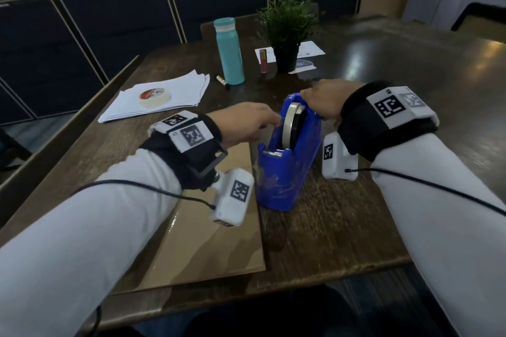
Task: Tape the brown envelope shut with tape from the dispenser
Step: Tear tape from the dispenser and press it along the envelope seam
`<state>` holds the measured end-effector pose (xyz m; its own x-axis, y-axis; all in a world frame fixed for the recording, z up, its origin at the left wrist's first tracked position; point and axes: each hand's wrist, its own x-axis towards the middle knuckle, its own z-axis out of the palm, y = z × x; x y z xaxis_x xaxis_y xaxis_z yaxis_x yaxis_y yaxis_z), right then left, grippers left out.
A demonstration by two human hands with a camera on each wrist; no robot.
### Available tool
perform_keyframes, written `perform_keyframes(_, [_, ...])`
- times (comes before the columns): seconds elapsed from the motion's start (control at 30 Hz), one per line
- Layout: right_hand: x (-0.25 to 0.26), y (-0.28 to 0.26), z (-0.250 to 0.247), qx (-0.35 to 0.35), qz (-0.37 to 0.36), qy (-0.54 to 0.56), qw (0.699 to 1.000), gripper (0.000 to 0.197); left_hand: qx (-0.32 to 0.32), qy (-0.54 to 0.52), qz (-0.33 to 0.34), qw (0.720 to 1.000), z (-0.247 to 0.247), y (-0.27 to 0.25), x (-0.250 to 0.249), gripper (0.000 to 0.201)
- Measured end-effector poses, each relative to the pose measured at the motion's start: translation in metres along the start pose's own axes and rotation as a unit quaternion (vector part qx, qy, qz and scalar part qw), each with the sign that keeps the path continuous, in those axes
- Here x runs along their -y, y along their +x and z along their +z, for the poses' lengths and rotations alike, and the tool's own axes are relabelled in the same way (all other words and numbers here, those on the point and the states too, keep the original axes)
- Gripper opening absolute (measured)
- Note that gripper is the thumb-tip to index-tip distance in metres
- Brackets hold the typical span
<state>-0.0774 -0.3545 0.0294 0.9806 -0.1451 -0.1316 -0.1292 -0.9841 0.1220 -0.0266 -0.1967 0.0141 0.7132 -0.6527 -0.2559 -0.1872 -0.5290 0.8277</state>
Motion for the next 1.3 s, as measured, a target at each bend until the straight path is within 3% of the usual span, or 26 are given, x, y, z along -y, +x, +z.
perform_keyframes(0.1, [0.000, 0.004, 0.001, -0.015, -0.005, -0.022, 1.000, 0.030, 0.008, 0.071, -0.023, 0.997, -0.007, -0.008, -0.001, 0.020])
perform_keyframes(0.37, [0.009, 0.001, -0.001, -0.022, 0.005, -0.042, 0.999, 0.030, 0.052, 0.092, -0.086, 0.991, -0.014, -0.021, -0.010, 0.022])
perform_keyframes(0.63, [0.012, -0.001, -0.002, -0.024, 0.021, -0.019, 0.999, 0.031, 0.036, 0.000, -0.092, 0.995, -0.018, -0.034, -0.001, 0.023])
perform_keyframes(0.83, [0.014, -0.004, -0.004, -0.016, 0.031, -0.014, 0.999, 0.029, 0.045, -0.098, -0.071, 0.992, -0.008, -0.041, 0.018, 0.011])
perform_keyframes(1.03, [0.016, -0.006, -0.004, -0.017, 0.046, 0.009, 0.999, 0.033, 0.058, -0.139, -0.041, 0.988, -0.006, -0.049, 0.027, 0.023])
perform_keyframes(1.17, [0.018, -0.007, -0.006, -0.003, 0.043, -0.006, 0.999, 0.032, 0.060, -0.166, -0.044, 0.983, -0.005, -0.052, 0.030, 0.011])
perform_keyframes(1.3, [0.021, -0.011, -0.009, 0.002, 0.048, 0.012, 0.999, 0.034, 0.046, -0.195, -0.050, 0.978, -0.004, -0.054, 0.032, 0.015])
